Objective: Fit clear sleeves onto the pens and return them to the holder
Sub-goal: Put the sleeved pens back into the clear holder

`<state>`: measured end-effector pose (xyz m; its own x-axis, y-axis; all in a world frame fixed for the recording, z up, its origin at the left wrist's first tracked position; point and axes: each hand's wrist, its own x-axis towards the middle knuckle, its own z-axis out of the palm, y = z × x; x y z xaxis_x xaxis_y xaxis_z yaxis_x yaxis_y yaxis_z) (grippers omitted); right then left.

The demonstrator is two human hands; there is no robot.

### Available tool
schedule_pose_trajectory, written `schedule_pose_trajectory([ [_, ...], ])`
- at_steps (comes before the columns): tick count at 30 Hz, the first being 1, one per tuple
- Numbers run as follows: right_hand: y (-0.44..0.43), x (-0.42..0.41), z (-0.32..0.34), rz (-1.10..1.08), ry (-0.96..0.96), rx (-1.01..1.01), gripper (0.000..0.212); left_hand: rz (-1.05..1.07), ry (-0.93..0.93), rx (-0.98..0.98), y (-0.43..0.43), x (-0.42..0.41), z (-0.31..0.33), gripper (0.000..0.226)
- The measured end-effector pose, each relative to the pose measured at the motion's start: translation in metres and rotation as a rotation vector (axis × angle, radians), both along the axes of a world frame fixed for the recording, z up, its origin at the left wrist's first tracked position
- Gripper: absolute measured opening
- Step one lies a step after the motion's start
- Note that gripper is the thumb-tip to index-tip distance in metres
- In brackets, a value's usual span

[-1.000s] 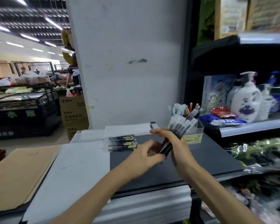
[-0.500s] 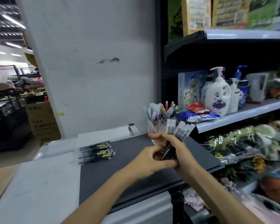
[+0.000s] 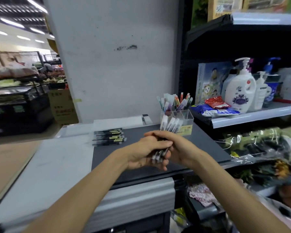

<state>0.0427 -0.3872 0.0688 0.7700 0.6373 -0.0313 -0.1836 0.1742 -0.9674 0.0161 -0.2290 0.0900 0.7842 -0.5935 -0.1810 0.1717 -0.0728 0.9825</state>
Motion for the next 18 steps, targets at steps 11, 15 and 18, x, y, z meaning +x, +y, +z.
schedule_pose_trajectory([
  [11,0.000,-0.027,-0.015,-0.167,0.018,0.110,0.044,0.154,-0.013,-0.140,0.016,-0.025,-0.011,0.005],
  [15,-0.013,-0.041,-0.021,-0.438,-0.003,0.174,0.050,0.218,0.017,-0.151,0.011,-0.028,-0.017,0.010],
  [18,-0.026,-0.057,-0.026,-0.593,-0.005,0.209,0.042,0.200,0.001,-0.066,0.002,-0.029,-0.021,0.022],
])
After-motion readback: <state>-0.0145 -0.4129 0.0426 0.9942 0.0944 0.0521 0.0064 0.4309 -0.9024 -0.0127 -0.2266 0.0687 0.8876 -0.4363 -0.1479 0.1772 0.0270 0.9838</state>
